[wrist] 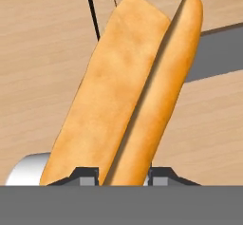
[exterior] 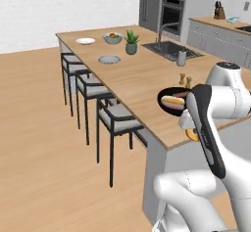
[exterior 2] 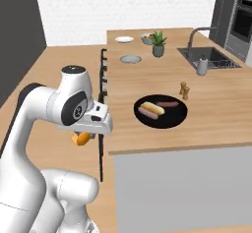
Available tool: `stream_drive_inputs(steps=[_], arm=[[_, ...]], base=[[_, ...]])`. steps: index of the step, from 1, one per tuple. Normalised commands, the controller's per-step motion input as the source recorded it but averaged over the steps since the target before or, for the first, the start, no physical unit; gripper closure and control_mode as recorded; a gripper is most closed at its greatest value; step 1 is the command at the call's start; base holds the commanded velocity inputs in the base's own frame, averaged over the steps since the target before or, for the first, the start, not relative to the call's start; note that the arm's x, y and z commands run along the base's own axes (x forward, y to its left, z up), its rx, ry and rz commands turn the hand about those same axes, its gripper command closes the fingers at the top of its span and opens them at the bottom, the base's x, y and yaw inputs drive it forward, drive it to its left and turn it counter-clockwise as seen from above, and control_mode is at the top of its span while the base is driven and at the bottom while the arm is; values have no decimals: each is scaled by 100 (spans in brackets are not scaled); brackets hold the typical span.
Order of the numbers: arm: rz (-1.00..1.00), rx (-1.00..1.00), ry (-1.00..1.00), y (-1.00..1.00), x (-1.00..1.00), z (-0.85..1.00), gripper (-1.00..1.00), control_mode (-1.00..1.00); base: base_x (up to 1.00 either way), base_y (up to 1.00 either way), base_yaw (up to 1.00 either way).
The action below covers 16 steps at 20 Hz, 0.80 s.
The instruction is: Place one bun and one sausage from the bowl on each plate.
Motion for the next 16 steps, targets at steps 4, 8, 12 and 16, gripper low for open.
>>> stream_drive_inputs(steps=[4,8,12,16], arm=[[0,0,0,0,0,0,100,100],[0,0,0,0,0,0,100,100],[0,0,0,0,0,0,100,100],[0,0,0,0,0,0,100,100]], base=[[29,100,-43],[67,100,-36],[47,100,-39],[13,100,-47]])
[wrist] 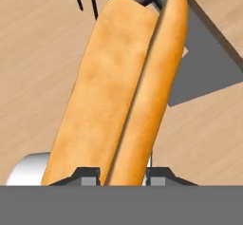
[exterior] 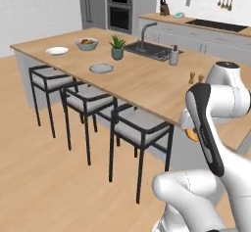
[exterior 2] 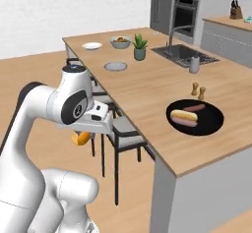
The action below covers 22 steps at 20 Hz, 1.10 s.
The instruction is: Place one bun and one sausage from the bowl on each plate.
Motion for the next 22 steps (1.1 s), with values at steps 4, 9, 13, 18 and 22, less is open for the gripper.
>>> stream_drive_inputs(steps=[4,9,13,18,22], arm=[[0,0,0,0,0,0,100,100],[0,0,0,0,0,0,100,100],[0,0,0,0,0,0,100,100],[0,0,0,0,0,0,100,100],[0,0,0,0,0,0,100,100]], base=[[24,100,-46],[50,100,-41],[69,100,-37],[60,100,-38],[38,100,-42]])
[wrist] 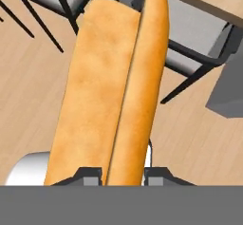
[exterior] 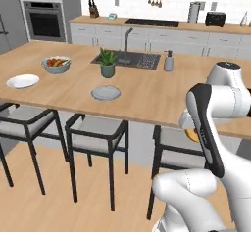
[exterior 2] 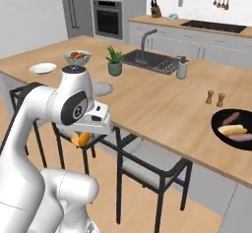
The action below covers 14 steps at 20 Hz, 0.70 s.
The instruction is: Place one bun and one sausage from the bowl on each plate.
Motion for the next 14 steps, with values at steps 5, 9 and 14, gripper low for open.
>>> stream_drive_inputs(steps=[5,9,14], arm=[[0,0,0,0,0,0,100,100],[0,0,0,0,0,0,100,100],[0,0,0,0,0,0,100,100]], base=[[39,100,-43],[44,100,-39],[57,100,-28]])
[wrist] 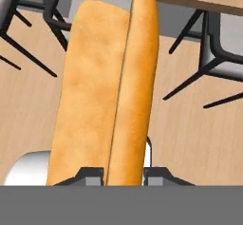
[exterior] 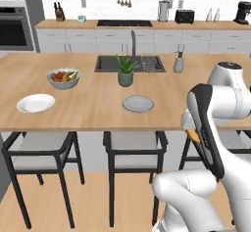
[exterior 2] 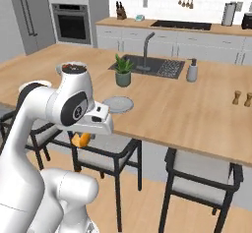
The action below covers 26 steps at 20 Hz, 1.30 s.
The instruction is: Place one bun and one sausage from the bowl on each plate.
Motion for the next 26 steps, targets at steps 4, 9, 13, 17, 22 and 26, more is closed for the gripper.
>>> stream_drive_inputs(steps=[4,9,13,17,22,26], arm=[[0,0,0,0,0,0,100,100],[0,0,0,0,0,0,100,100],[0,0,0,0,0,0,100,100],[0,0,0,0,0,0,100,100],[-6,0,1,46,85,-10,100,-100],[0,0,0,57,100,0,100,-100]], base=[[86,81,-11],[86,4,-6],[54,-2,-18],[61,23,-20],[0,0,0],[0,0,0]])
